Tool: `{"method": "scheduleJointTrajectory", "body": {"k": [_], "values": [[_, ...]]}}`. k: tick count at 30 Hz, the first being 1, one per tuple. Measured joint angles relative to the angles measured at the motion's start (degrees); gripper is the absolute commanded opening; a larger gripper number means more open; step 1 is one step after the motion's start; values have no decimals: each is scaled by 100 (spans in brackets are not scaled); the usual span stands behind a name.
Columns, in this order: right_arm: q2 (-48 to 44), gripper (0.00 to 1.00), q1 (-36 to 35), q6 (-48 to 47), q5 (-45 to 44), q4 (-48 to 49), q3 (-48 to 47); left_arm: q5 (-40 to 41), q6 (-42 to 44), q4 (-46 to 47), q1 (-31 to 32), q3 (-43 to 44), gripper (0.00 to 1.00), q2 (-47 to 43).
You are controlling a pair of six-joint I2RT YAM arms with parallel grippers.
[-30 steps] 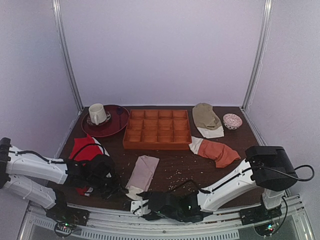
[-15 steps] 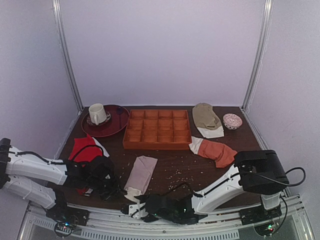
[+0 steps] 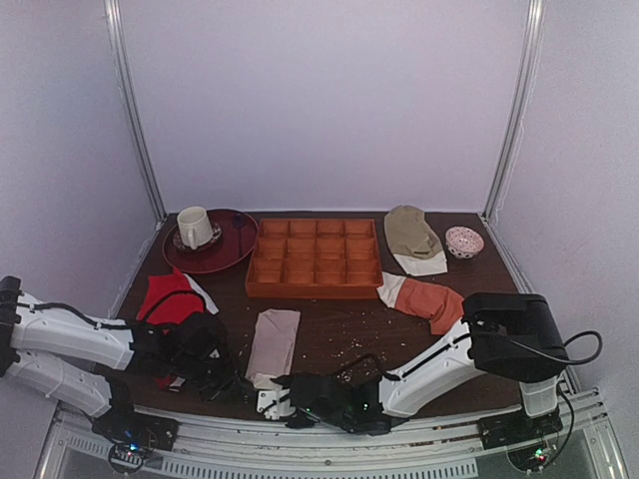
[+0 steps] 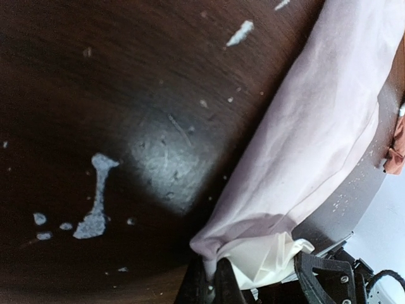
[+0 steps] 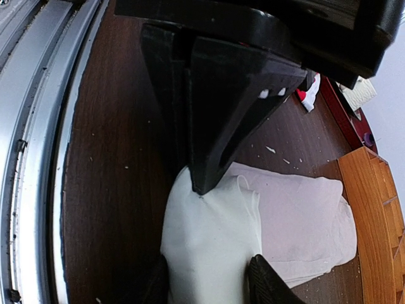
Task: Roll the underwear
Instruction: Roll the underwear at the center of the board.
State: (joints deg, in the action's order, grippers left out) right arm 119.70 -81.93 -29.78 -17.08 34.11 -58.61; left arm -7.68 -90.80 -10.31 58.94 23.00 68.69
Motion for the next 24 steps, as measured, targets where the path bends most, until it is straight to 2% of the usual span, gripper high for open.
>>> {"method": "scheduleJointTrajectory", "body": {"k": [9, 24], "values": [[17, 46, -70, -129, -125, 203, 74, -13, -74, 46, 0, -39, 0, -11], [-98, 43, -302, -232, -63, 96, 177, -46, -160, 173, 0, -87, 0, 22]]}}
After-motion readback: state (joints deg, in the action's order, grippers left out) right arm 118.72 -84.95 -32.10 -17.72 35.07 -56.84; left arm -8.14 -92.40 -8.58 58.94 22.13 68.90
